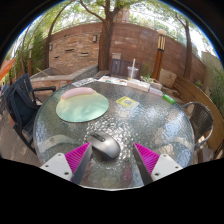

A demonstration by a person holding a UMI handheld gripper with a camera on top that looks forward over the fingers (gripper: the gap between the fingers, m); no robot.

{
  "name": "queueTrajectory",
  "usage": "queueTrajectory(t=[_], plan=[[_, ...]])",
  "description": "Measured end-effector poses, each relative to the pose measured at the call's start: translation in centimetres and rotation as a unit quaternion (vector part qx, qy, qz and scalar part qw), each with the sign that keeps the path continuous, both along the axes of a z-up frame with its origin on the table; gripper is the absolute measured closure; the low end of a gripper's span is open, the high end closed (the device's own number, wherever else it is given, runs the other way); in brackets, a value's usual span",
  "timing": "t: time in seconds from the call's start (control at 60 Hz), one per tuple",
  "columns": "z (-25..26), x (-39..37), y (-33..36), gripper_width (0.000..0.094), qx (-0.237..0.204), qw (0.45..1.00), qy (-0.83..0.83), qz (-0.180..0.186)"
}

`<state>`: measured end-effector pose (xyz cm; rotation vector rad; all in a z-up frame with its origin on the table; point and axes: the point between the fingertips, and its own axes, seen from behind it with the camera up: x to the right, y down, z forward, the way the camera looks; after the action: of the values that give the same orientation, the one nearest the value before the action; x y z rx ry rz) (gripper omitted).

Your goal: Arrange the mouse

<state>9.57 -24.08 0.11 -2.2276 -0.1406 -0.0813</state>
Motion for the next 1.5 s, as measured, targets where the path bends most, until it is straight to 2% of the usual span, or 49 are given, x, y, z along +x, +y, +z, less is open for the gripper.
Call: queueTrajectory(t=[0.267, 0.317, 0.35, 0.417, 0.533, 0.683, 0.783, 0.9, 1.033, 1.133, 1.2, 1.3, 1.383, 1.4, 1.5], plan=[[-1.1, 0.7, 5.2, 0.0085, -0.009, 1.0, -0.028, -0.001], [-1.3, 0.4, 5.8, 0.0127, -0.01, 1.0, -0.019, 0.002], [-1.4, 0.0, 6.1, 0.0188, -0.012, 1.0, -0.008, 0.006], [-1.8, -1.1, 6.1, 0.0384, -0.024, 0.999, 0.02, 0.015], [-1.9, -1.4, 6.2, 0.0488, -0.028, 0.999, 0.015, 0.023], [-1.3, -0.7, 5.7, 0.0564, -0.041, 0.999, 0.026, -0.014], [1.7, 0.9, 5.6, 0.0562, -0.021, 0.999, 0.009, -0.05], [9.3, 1.4, 7.7, 0.0566, 0.046, 0.996, 0.009, -0.078], [19.9, -1.5, 12.9, 0.0565, 0.137, 0.988, 0.022, -0.067], [22.2, -6.5, 16.2, 0.0566, 0.162, 0.984, 0.05, -0.045], [20.1, -8.9, 19.0, 0.0566, 0.143, 0.987, 0.063, -0.031], [12.4, -12.2, 21.3, 0.0566, 0.084, 0.994, 0.067, -0.021], [6.8, -12.9, 22.7, 0.0563, 0.021, 0.998, 0.06, -0.026], [4.1, -13.4, 22.2, 0.0562, 0.014, 0.998, 0.058, -0.027], [-0.4, -13.6, 22.1, 0.0496, -0.045, 0.996, 0.072, -0.035]])
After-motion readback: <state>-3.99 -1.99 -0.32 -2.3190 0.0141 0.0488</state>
